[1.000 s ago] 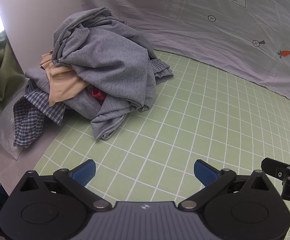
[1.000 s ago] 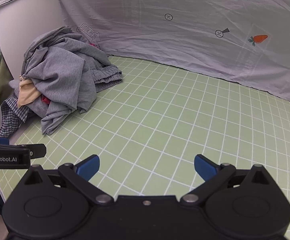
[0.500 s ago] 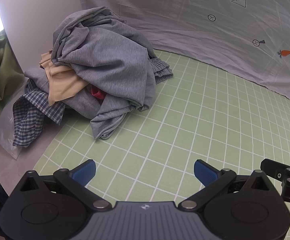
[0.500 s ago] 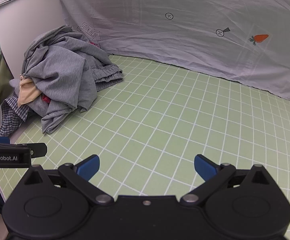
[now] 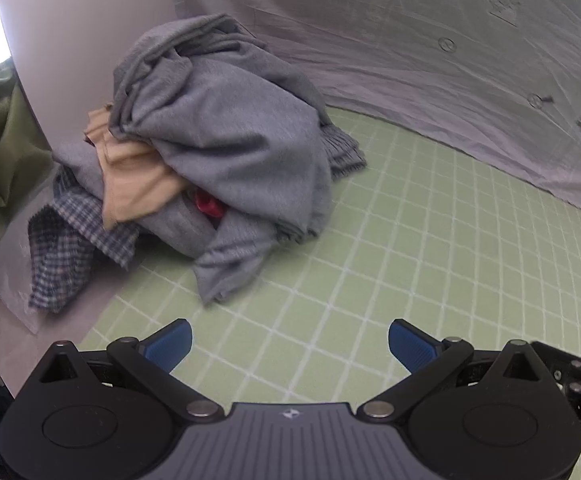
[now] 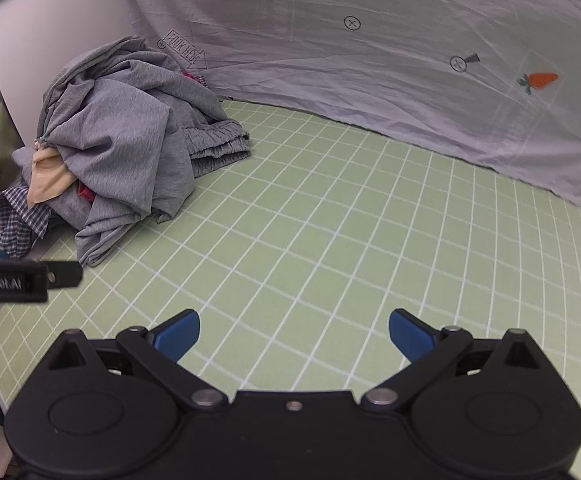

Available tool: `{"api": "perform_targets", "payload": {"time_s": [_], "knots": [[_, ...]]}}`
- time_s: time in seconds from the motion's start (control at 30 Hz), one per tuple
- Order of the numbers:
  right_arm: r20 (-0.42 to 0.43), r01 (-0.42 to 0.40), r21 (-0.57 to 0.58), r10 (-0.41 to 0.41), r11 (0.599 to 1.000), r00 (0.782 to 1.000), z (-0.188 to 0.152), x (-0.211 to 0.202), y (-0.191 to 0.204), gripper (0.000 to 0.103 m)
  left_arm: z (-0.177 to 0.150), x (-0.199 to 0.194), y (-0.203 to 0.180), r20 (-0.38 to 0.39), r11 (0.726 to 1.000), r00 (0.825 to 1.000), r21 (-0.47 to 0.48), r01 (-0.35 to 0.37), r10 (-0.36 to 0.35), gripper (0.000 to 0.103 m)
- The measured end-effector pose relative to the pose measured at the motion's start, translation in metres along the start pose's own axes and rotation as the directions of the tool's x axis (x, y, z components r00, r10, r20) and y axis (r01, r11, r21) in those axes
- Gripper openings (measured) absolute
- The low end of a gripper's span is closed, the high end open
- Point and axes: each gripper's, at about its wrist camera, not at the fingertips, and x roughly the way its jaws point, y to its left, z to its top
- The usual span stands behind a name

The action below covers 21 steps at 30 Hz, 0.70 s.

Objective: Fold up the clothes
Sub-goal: 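Reach both grippers into the clothes heap and grasp the grey garments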

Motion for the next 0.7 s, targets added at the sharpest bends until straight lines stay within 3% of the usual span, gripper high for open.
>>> {"api": "perform_targets", "payload": {"time_s": [0.2,0.37,0.5,0.6,0.7], "knots": [[0.025,0.000,0.010,-0.001,1.000,1.000,0.044,0.039,0.005,0.099,0.053,0.032,0.033,0.017,0.996,0.999,-0.080,-0.037,0.038,0.103],[0.015,-0.001,-0.013,0.001,1.000,1.000,0.085,0.087,0.017,0.091,0.091,0.073,0.058,0.011,0.988,1.000,-0.152,-0.014,0.016,0.103],[-0.002,-0.025,-0.015,0.025,1.000,1.000,0.114,0.132,0.029,0.083,0.110,0.106,0.076,0.011,0.972,1.000,-0.236,0.011,-0.008,0.100],[-0.026,-0.050,-0.040,0.049,0.998,0.998,0.134,0.172,0.043,0.079,0.116,0.122,0.079,-0.009,0.966,1.000,-0.258,0.002,-0.004,0.092],[-0.051,-0.079,-0.072,0.076,0.994,0.996,0.150,0.210,0.057,0.070,0.121,0.138,0.081,-0.030,0.961,1.000,-0.277,-0.010,0.002,0.092]]}}
